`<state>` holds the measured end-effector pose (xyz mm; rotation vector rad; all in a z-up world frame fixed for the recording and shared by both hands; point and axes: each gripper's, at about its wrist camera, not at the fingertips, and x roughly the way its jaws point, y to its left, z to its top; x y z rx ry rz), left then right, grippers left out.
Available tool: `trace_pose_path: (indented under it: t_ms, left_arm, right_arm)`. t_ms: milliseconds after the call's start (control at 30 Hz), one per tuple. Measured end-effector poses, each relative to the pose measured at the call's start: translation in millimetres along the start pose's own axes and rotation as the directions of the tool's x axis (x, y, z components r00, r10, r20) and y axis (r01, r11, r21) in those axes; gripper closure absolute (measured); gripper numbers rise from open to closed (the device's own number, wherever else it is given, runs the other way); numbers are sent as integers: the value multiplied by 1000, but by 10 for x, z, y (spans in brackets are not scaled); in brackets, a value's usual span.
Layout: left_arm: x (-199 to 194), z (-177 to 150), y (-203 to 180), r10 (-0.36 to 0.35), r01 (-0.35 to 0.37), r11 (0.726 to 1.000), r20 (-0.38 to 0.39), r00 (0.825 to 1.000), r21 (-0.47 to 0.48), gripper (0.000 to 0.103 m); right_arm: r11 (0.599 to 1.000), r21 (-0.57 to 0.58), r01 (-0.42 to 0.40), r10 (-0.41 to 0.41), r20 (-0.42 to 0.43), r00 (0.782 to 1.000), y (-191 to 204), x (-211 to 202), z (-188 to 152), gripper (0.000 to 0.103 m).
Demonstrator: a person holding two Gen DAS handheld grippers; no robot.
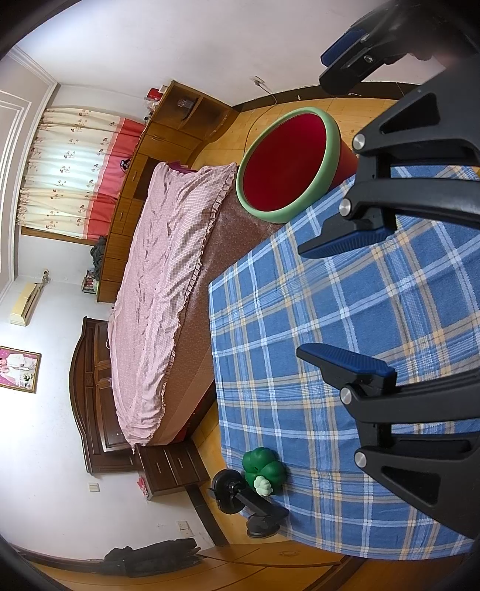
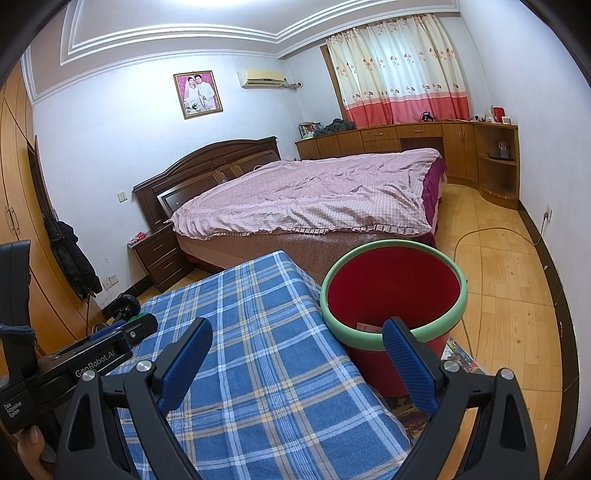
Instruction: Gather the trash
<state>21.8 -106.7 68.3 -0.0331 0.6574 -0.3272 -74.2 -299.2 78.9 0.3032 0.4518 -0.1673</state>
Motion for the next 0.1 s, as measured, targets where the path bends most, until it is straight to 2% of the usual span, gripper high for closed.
trace_pose_path:
  t_ms: [100]
  left_arm:
    - [4, 0, -1, -3, 3, 1000, -5, 1000, 1, 55]
  right_arm:
    - [1000, -3, 1, -1, -1, 1000, 6, 16, -6, 8]
